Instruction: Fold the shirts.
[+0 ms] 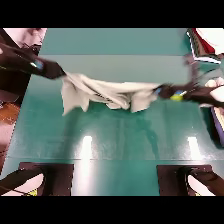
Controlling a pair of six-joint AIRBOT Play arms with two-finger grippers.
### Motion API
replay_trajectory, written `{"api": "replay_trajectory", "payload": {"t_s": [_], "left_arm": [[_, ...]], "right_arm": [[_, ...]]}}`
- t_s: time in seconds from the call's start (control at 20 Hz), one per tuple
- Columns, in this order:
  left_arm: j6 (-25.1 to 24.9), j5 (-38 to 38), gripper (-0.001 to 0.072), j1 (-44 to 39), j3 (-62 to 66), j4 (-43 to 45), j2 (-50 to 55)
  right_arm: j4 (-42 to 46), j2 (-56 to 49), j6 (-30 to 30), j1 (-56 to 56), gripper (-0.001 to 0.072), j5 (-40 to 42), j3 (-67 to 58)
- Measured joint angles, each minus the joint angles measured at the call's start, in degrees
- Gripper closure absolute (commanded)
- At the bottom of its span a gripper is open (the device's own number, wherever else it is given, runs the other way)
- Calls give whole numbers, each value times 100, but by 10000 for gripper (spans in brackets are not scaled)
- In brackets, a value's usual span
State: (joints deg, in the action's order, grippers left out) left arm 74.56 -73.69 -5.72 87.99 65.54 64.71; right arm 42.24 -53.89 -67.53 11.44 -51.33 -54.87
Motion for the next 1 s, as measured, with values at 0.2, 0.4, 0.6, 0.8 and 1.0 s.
{"api": "replay_trajectory", "payload": {"t_s": [0.2,0.4,0.6,0.8,1.0], "left_arm": [[0,33,680,0,1237,96,-621],[0,-52,680,2,2236,83,-1043],[11,-50,681,2,2951,-153,-1353],[28,103,681,2,3263,-472,-1582],[35,173,681,0,3119,-514,-1596]], "right_arm": [[2,509,-46,-1375,694,-531,-1370],[-15,662,-52,-2343,694,-1364,-2614],[-22,704,-57,-2874,694,-2247,-3624],[-24,710,-234,-3088,694,-3014,-4404],[-24,706,-839,-3126,694,-3801,-4350]]}}
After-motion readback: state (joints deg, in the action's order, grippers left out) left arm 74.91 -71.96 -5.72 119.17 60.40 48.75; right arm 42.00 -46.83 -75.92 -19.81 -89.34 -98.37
